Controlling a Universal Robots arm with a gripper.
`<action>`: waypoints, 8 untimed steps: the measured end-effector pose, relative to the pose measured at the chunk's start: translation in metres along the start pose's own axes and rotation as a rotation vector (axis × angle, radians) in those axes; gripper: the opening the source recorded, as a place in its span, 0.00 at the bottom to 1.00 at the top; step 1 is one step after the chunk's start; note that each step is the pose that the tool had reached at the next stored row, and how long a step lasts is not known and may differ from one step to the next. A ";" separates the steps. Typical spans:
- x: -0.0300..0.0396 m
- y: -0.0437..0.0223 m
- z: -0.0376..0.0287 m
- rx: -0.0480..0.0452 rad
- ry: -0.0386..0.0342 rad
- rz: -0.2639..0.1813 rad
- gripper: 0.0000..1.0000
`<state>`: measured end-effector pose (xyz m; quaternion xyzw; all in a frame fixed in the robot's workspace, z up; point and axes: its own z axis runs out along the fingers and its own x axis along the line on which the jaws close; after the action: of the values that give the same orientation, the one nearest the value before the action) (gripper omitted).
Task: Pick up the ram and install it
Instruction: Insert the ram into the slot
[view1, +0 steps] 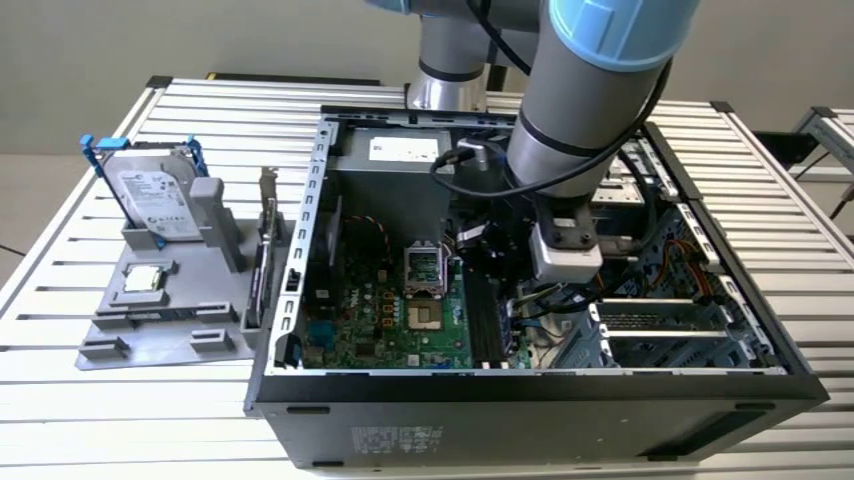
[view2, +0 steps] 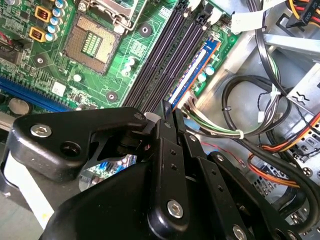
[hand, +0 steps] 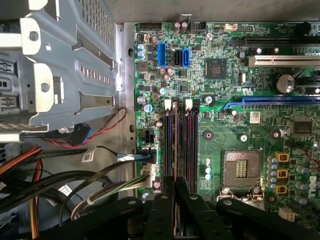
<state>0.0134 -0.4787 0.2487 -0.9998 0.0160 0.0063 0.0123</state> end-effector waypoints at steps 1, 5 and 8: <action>0.0000 -0.0003 0.0004 -0.0001 -0.0001 0.000 0.00; 0.0000 -0.0018 0.0029 0.0001 0.0000 0.000 0.00; 0.0000 -0.0024 0.0060 0.0001 0.0000 0.000 0.00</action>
<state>0.0134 -0.4761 0.2427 -0.9998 0.0160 0.0063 0.0124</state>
